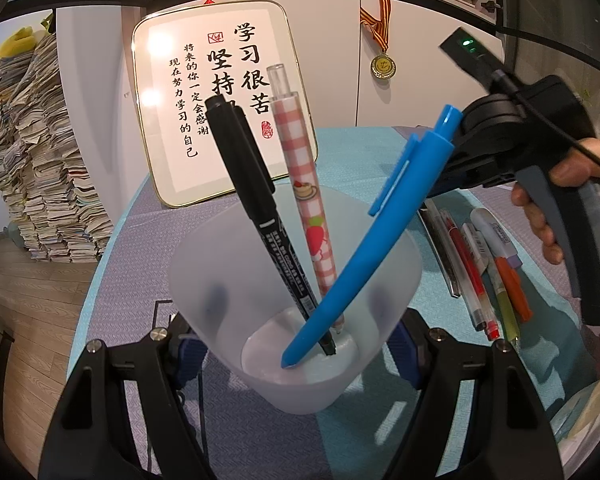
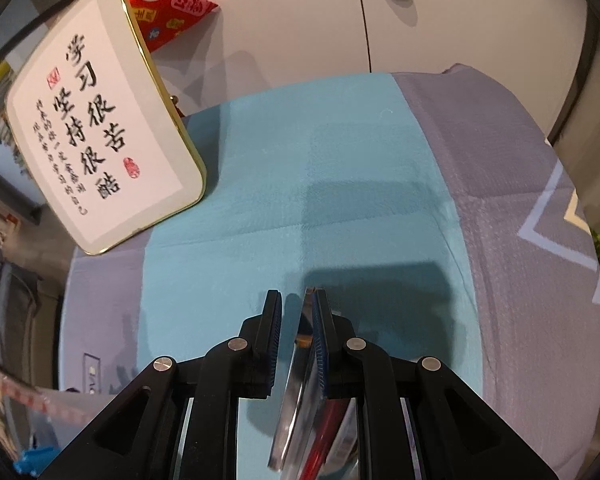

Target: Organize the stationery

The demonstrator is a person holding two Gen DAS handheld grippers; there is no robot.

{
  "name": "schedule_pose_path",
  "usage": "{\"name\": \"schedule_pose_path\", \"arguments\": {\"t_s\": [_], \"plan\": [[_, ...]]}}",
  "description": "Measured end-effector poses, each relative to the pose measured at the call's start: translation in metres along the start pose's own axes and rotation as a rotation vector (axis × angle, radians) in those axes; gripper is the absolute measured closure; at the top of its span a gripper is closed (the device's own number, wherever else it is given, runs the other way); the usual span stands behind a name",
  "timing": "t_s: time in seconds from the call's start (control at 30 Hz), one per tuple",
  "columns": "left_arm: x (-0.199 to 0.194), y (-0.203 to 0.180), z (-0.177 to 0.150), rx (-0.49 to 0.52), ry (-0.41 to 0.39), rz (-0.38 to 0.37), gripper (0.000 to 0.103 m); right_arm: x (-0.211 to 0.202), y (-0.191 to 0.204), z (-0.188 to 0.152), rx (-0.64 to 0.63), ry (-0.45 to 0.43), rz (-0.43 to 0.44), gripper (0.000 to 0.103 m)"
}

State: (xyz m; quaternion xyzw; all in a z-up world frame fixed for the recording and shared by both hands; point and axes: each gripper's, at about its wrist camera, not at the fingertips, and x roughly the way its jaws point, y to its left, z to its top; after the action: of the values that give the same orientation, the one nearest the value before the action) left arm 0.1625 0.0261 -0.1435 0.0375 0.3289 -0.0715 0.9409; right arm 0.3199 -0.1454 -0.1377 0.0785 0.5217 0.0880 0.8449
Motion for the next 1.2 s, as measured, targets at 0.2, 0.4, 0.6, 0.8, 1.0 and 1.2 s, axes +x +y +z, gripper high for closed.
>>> {"name": "schedule_pose_path", "arguments": {"t_s": [0.2, 0.4, 0.6, 0.8, 1.0, 1.2], "plan": [[0.0, 0.0, 0.0, 0.0, 0.0, 0.0, 0.029, 0.011, 0.006, 0.001, -0.051, 0.005, -0.092, 0.089], [0.0, 0.0, 0.0, 0.0, 0.0, 0.0, 0.029, 0.017, 0.01, -0.002, -0.075, 0.017, -0.098, 0.076], [0.0, 0.0, 0.0, 0.0, 0.0, 0.0, 0.029, 0.013, 0.012, -0.01, -0.095, 0.024, -0.071, 0.09], [0.0, 0.0, 0.0, 0.0, 0.0, 0.0, 0.029, -0.029, 0.018, -0.029, -0.089, -0.05, 0.053, 0.092], [0.0, 0.001, 0.0, 0.0, 0.0, 0.0, 0.029, -0.1, 0.028, -0.054, -0.135, -0.213, 0.126, 0.092], [0.0, -0.001, 0.0, 0.0, 0.0, 0.0, 0.029, -0.103, 0.032, -0.054, -0.183, -0.192, 0.121, 0.091]]}}
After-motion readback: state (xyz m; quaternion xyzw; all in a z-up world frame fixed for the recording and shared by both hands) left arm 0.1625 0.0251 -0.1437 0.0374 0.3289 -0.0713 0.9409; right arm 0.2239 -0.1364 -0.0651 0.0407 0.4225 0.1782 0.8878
